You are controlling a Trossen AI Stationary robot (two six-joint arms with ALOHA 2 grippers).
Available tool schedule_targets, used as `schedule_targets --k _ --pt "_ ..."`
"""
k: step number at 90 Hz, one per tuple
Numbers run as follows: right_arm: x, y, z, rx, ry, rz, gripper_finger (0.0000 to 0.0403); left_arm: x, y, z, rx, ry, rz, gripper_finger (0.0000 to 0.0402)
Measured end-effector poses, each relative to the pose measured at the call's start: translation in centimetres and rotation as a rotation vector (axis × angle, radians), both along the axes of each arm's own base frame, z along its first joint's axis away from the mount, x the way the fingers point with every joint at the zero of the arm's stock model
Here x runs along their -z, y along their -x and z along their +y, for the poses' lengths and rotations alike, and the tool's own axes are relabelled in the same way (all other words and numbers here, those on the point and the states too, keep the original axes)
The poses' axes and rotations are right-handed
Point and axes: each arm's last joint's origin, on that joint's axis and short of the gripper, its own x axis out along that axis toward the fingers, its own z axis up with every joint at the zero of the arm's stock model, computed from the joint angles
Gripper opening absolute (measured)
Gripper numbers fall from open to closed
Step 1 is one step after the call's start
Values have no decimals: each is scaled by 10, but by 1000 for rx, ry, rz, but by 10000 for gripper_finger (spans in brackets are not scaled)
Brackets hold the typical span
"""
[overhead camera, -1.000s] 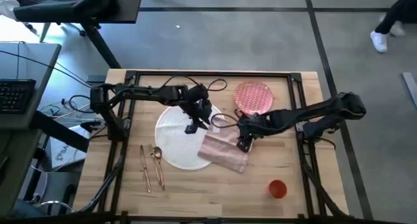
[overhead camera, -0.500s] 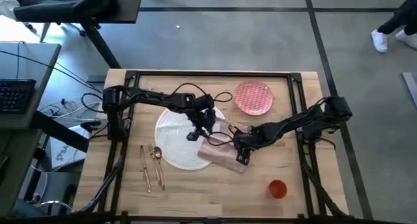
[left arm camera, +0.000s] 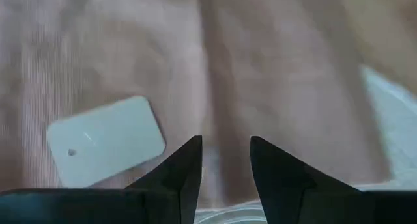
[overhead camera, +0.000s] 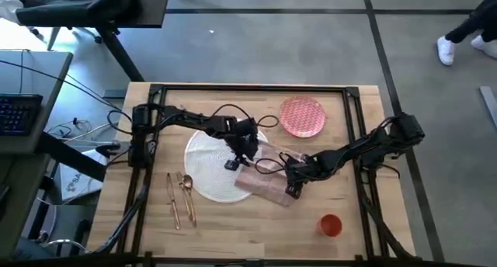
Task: Set table place
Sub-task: Fold the pink napkin
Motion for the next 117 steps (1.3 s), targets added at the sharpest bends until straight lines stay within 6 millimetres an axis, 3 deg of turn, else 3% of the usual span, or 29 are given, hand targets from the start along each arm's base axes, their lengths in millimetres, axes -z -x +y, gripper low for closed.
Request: schedule_targets --k 27,51,68,83,90,99,117 --pt "-21 -7 3 2 -10 -16 144 6 0 -3 -16 0 33 113" --pt "-7 5 2 13 65 -3 144 6 0 -3 -18 -5 41 108" --pt "1 11 0 -17 61 -16 129 6 1 -3 -21 -7 49 53" --pt "1 10 0 -22 23 -4 58 4 3 -3 -27 -10 65 5" --pt "-3 7 -1 -26 -27 25 16 -3 6 -2 -39 -43 67 4" --pt "-15 5 -3 -15 -43 99 7 -21 11 2 -56 -72 35 1" --pt "-75 2 -11 -43 92 115 1 -74 25 12 -115 -134 -97 0"
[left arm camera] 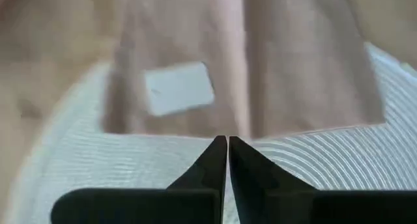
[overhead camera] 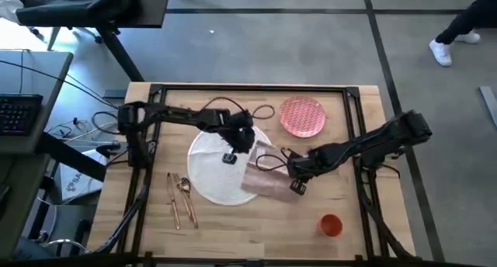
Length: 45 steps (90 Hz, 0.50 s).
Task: Set table place
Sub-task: Fold the pink napkin
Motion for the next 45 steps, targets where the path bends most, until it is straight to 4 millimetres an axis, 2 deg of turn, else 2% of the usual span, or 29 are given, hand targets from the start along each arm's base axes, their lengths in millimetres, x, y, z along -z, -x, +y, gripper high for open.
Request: schedule_targets --k 11,22,32,45 --pt "-44 0 -7 -32 73 -41 1 -30 10 7 -34 -33 -93 0" --pt "-85 0 -17 -48 124 -42 0 -48 19 14 -78 -73 -145 0" --pt "-125 3 -29 -32 190 -61 0 -56 24 20 -107 -78 -168 0" --pt "-170 8 -44 43 294 -92 0 -56 26 26 -139 -69 -162 0"
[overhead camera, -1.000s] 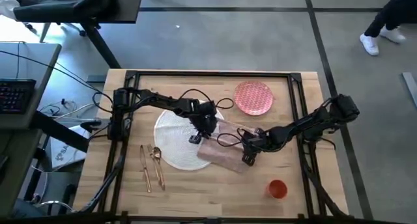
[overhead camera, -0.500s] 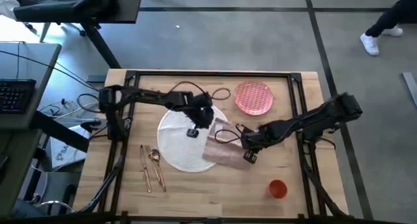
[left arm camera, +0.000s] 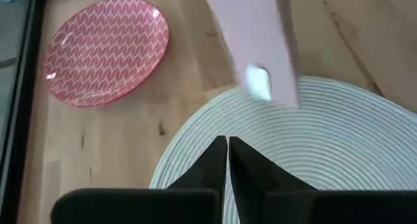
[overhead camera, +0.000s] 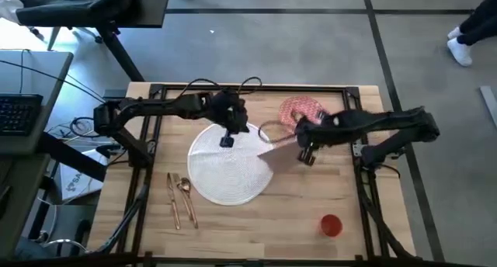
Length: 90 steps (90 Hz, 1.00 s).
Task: Set table place
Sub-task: Fold the pink napkin
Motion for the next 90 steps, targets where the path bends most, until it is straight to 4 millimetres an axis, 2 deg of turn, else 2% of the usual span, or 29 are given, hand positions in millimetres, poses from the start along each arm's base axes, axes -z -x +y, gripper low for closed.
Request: schedule_targets --k 9,17,24,32,43,49,56,68,90 --pt "-15 3 -4 45 30 8 0 0 0 1 -8 7 1 0" --pt "-11 1 1 94 10 19 0 1 1 0 -19 20 9 0" --pt "4 -4 15 109 -6 40 0 1 1 -1 -27 35 21 0" --pt "31 -12 39 111 -33 39 0 3 3 -3 -29 47 45 0" --pt "66 -18 75 91 -163 1 0 5 4 -6 -24 61 73 0" --pt "76 -20 90 81 -224 -7 0 6 5 -7 -21 64 86 0" --pt "77 -18 97 85 -246 -9 0 6 4 -9 -17 64 85 0" --pt "60 -18 81 113 -198 20 0 5 4 -10 -13 62 83 0" --pt "27 -15 15 174 -37 153 0 4 2 -9 -31 37 70 0"
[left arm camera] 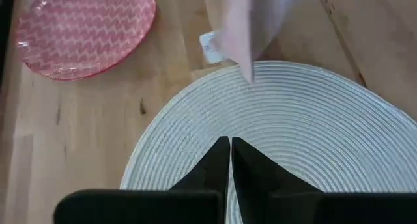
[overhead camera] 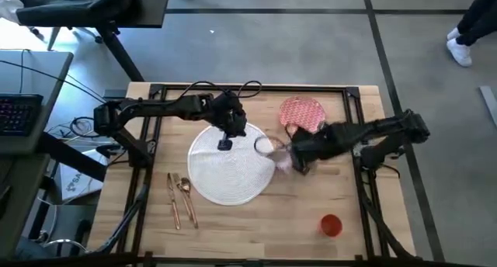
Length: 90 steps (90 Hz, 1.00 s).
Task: Set table place
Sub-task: Fold the pink napkin
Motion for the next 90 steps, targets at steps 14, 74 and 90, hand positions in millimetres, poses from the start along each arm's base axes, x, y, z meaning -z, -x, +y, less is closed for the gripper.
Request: schedule_targets --k 14,74,90 --pt "-25 2 -24 61 47 -44 0 0 0 1 -22 -12 5 0" --pt "147 -24 104 -278 -221 -219 0 0 -6 -26 -166 123 22 0" --pt "167 -32 117 -309 -273 -205 0 -4 -8 -43 -225 157 3 0"
